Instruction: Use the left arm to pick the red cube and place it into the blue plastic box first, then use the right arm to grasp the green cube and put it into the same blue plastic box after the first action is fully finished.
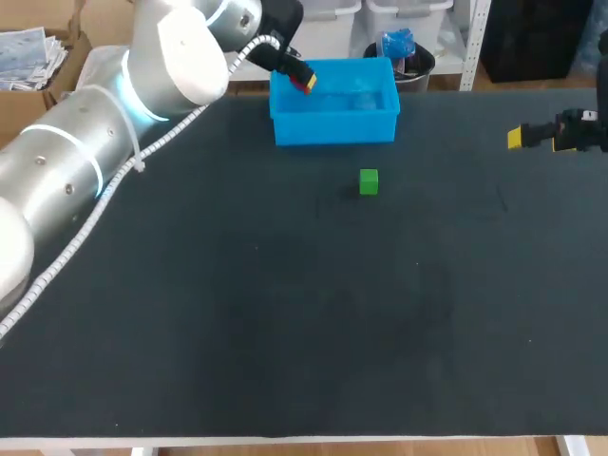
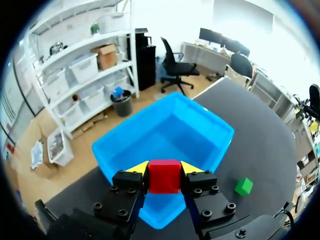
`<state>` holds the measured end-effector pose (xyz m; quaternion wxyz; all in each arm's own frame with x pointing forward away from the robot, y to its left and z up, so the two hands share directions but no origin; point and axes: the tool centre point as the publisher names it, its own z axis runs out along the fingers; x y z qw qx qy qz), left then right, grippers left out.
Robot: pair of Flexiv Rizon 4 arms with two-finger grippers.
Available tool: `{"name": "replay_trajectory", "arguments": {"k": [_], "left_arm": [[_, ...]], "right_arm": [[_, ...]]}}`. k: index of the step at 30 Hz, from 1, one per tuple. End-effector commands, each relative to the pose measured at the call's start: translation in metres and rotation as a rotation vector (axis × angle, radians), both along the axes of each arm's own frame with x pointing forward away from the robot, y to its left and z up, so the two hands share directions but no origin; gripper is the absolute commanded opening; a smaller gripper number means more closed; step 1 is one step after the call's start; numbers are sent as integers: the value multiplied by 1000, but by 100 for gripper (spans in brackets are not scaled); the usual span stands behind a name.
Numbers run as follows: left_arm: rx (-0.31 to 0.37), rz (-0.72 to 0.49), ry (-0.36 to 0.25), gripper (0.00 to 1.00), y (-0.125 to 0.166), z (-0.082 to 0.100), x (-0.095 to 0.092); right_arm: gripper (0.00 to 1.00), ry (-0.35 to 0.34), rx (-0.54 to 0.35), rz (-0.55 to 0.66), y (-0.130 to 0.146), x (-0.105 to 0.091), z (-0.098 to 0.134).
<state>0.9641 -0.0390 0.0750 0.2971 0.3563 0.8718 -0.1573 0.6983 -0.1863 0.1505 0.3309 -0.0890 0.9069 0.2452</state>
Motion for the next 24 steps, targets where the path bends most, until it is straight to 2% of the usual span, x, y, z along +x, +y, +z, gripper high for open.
{"name": "replay_trajectory", "arguments": {"k": [1,10,11,12,13,14,18,24], "left_arm": [[1,-19,37,0,-9,-8,25],[30,-26,63,0,-15,-15,22],[30,-26,64,16,-15,-16,22],[29,-27,65,60,-15,-16,22],[38,-26,64,73,-14,-16,21],[37,-24,66,100,-14,-16,21],[54,-17,69,100,-13,-13,20],[56,-25,42,100,-11,10,15]], "right_arm": [[100,0,-2,0,0,1,0],[100,0,-2,0,0,1,0],[100,0,-2,0,0,1,0],[100,0,-2,0,0,1,0],[100,0,-2,0,0,1,0],[100,0,-2,0,0,1,0],[100,0,-2,0,0,1,0],[100,0,-2,0,0,1,0]]}}
